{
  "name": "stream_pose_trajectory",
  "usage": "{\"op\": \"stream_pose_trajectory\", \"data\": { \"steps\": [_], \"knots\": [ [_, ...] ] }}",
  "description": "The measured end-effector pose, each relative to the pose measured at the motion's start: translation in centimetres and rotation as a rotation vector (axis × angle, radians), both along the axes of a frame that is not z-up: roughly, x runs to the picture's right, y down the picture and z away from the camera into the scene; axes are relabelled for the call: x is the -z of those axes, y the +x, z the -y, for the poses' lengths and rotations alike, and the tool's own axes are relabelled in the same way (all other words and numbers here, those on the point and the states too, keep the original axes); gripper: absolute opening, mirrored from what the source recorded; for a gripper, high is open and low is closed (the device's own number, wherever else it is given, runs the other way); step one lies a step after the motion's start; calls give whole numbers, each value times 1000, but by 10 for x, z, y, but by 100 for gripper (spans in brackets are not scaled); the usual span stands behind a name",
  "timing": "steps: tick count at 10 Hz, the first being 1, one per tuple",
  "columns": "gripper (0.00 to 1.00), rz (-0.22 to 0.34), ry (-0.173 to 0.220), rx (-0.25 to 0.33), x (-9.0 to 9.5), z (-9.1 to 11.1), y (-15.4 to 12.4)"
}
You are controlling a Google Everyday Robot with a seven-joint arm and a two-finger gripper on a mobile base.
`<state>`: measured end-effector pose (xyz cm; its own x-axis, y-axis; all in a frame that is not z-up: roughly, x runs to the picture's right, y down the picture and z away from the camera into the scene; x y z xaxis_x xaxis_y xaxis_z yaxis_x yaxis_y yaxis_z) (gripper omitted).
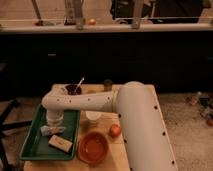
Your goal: Wipe tray with towel
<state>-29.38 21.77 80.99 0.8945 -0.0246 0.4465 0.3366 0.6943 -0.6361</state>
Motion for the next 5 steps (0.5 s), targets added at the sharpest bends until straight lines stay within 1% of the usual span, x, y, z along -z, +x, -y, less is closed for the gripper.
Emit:
{"op": "stream_pose_trajectory", "data": {
  "steps": [1,2,4,5],
  "knots": [
    [44,-6,6,-20,-2,10,1],
    [52,-15,12,-35,-6,20,3],
    [74,-49,29,-84,-28,53,10],
    [79,-62,29,-99,-38,64,11]
  ]
}}
